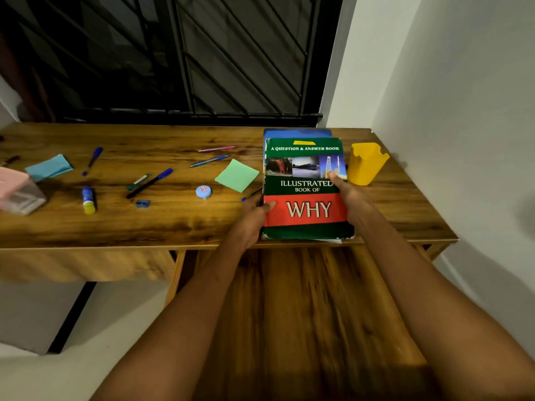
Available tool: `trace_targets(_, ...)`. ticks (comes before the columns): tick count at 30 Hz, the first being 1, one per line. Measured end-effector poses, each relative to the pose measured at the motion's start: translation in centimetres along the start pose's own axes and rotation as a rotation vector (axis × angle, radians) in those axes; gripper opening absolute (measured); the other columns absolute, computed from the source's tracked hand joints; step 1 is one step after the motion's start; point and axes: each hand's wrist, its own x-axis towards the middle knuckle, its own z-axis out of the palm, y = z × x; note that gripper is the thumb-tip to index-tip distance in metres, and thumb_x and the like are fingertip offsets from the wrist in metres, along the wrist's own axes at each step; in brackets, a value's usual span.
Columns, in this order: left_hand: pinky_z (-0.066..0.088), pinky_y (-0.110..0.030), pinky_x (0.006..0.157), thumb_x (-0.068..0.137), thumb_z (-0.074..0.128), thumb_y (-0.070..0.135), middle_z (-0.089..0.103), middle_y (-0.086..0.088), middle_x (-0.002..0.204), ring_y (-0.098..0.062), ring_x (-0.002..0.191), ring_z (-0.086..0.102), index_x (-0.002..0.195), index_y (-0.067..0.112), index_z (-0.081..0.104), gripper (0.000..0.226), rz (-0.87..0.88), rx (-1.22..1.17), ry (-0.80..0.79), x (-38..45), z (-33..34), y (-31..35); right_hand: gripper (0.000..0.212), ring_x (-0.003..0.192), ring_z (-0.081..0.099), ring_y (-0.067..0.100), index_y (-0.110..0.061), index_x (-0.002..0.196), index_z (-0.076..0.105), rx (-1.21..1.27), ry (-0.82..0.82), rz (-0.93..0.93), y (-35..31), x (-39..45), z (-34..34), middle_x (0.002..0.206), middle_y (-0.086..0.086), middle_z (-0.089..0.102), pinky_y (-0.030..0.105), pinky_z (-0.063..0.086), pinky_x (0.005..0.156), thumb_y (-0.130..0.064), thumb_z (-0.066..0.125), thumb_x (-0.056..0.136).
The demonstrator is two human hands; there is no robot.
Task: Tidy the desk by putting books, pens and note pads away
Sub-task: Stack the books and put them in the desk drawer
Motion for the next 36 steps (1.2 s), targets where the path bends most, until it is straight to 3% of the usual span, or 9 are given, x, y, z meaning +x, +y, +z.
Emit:
trace_targets(3, 0.056, -0.036, 0.076, 0.095, 0.051, 0.011, 0.065, -0.011, 0.118, -0.021, 0.093, 0.065, 0.130, 0.013, 0.052, 0.035, 0.037, -0.001, -0.016, -2.0, -0.2, 0.8, 0.081, 0.071, 0.074, 0.029, -0.016, 0.106, 0.065, 0.039, -0.088, -0.012, -0.8, -3.9, -0.6, 0.085, 0.010, 0.076, 0.049, 0.058, 0.076, -0.075, 0.071, 0.051)
trace_targets(7, 0.057, -0.032, 0.075, 0.094, 0.051, 0.007, 0.064, -0.010, 0.119, -0.017, 0.091, 0.066, 0.131, 0.012, 0.051, 0.037, 0.058, -0.036, -0.064, -5.8, -0.5, 1.1, 0.103, 0.078, 0.073, 0.031, -0.012, 0.113, 0.066, 0.080, -0.165, 0.025, -0.9, -8.1, -1.7, 0.091, 0.014, 0.075, 0.050, 0.058, 0.075, -0.083, 0.066, 0.039)
trace_targets(11, 0.059, -0.028, 0.072, 0.092, 0.054, 0.004, 0.065, -0.010, 0.116, -0.016, 0.089, 0.067, 0.129, 0.008, 0.052, 0.037, 0.068, -0.075, -0.069, -9.4, -0.6, 0.1, 0.073, 0.064, 0.071, 0.026, -0.013, 0.092, 0.069, 0.079, -0.236, 0.073, -0.2, -13.2, -3.9, 0.075, 0.012, 0.074, 0.037, 0.059, 0.057, -0.080, 0.053, 0.068)
trace_targets(15, 0.059, -0.027, 0.071, 0.092, 0.054, 0.006, 0.068, -0.012, 0.113, -0.014, 0.083, 0.069, 0.123, 0.007, 0.057, 0.031, 0.052, -0.048, -0.120, -13.3, -0.4, -1.4, 0.058, 0.046, 0.067, 0.023, -0.013, 0.079, 0.064, 0.081, -0.265, 0.085, 1.8, -15.8, -6.4, 0.058, 0.011, 0.070, 0.034, 0.055, 0.042, -0.070, 0.052, 0.079)
trace_targets(20, 0.057, -0.028, 0.067, 0.092, 0.055, 0.010, 0.070, -0.008, 0.095, -0.017, 0.083, 0.068, 0.117, 0.004, 0.060, 0.026, -0.117, 0.077, -0.238, -17.1, -0.3, -2.3, 0.070, 0.051, 0.069, 0.025, -0.009, 0.117, 0.061, 0.047, -0.105, 0.097, 4.5, -18.1, -9.1, 0.089, 0.015, 0.071, 0.035, 0.055, 0.049, -0.052, 0.079, 0.064)
trace_targets(24, 0.056, -0.034, 0.079, 0.090, 0.057, 0.008, 0.069, -0.013, 0.097, -0.022, 0.090, 0.068, 0.117, -0.003, 0.057, 0.029, -0.225, 0.146, -0.342, -18.9, -0.9, -2.7, 0.044, 0.065, 0.064, 0.029, -0.007, 0.111, 0.061, 0.087, -0.045, 0.137, 8.9, -20.9, -10.5, 0.085, 0.014, 0.067, 0.036, 0.054, 0.058, -0.038, 0.069, 0.082)
trace_targets(27, 0.059, -0.032, 0.072, 0.087, 0.063, 0.011, 0.069, -0.015, 0.098, -0.024, 0.089, 0.069, 0.120, -0.005, 0.054, 0.038, -0.303, 0.267, -0.362, -19.6, -1.6, -3.1, 0.029, 0.067, 0.064, 0.030, -0.010, 0.101, 0.058, 0.189, -0.067, 0.218, 12.6, -23.5, -10.7, 0.081, 0.014, 0.066, 0.039, 0.054, 0.062, -0.036, 0.062, 0.089)
trace_targets(32, 0.059, -0.031, 0.068, 0.086, 0.066, 0.018, 0.069, -0.015, 0.098, -0.025, 0.087, 0.070, 0.118, -0.002, 0.055, 0.039, -0.439, 0.358, -0.353, -20.5, -3.1, -4.2, 0.037, 0.068, 0.059, 0.027, -0.002, 0.120, 0.054, 0.121, -0.008, 0.253, 16.0, -25.2, -10.5, 0.095, 0.020, 0.066, 0.039, 0.052, 0.066, -0.027, 0.056, 0.094)
trace_targets(36, 0.060, -0.030, 0.061, 0.086, 0.066, 0.017, 0.068, -0.017, 0.100, -0.025, 0.086, 0.071, 0.119, 0.000, 0.051, 0.040, -0.496, 0.275, -0.257, -19.8, -4.4, -5.8, 0.031, 0.063, 0.055, 0.025, 0.000, 0.116, 0.053, 0.005, -0.083, 0.309, 14.6, -24.6, -8.7, 0.082, 0.015, 0.061, 0.036, 0.047, 0.059, -0.023, 0.054, 0.095)
